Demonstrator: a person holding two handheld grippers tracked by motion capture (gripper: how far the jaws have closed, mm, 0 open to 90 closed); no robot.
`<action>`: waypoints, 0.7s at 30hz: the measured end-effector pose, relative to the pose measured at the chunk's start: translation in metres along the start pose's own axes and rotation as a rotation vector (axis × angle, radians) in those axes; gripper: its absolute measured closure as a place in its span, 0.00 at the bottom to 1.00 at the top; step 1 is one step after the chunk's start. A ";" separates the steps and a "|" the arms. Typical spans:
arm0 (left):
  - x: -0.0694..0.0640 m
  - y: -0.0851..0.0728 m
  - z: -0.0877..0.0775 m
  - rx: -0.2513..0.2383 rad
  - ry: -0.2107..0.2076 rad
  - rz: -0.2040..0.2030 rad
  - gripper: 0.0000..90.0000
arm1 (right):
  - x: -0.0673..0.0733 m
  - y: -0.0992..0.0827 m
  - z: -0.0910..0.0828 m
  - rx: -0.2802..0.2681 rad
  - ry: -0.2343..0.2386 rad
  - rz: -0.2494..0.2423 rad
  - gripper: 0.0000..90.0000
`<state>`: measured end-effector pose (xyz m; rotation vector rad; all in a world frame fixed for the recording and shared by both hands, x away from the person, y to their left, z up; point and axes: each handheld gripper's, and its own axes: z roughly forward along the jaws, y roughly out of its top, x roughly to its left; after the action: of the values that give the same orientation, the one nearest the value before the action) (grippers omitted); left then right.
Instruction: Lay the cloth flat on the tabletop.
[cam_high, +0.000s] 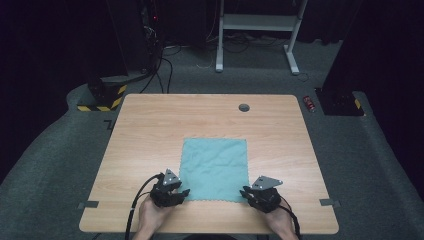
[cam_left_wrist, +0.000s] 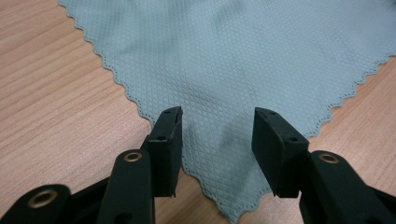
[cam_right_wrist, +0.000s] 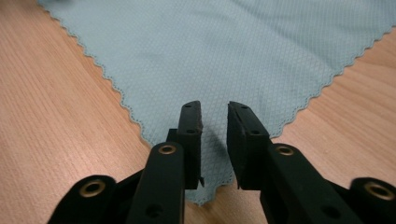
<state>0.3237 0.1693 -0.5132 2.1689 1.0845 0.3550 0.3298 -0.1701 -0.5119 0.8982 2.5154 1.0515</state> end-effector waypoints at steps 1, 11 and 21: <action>0.000 0.000 0.000 -0.003 0.002 -0.004 0.59 | 0.000 -0.001 0.002 0.003 -0.003 -0.003 0.81; -0.011 -0.010 -0.008 0.007 0.048 0.045 0.56 | 0.001 -0.016 -0.007 0.007 -0.012 -0.023 0.72; 0.001 -0.008 -0.007 -0.034 0.028 -0.029 0.54 | 0.000 -0.003 -0.004 -0.029 -0.021 -0.004 0.64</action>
<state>0.3166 0.1767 -0.5134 2.1214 1.1168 0.3892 0.3267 -0.1736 -0.5110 0.8904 2.4775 1.0694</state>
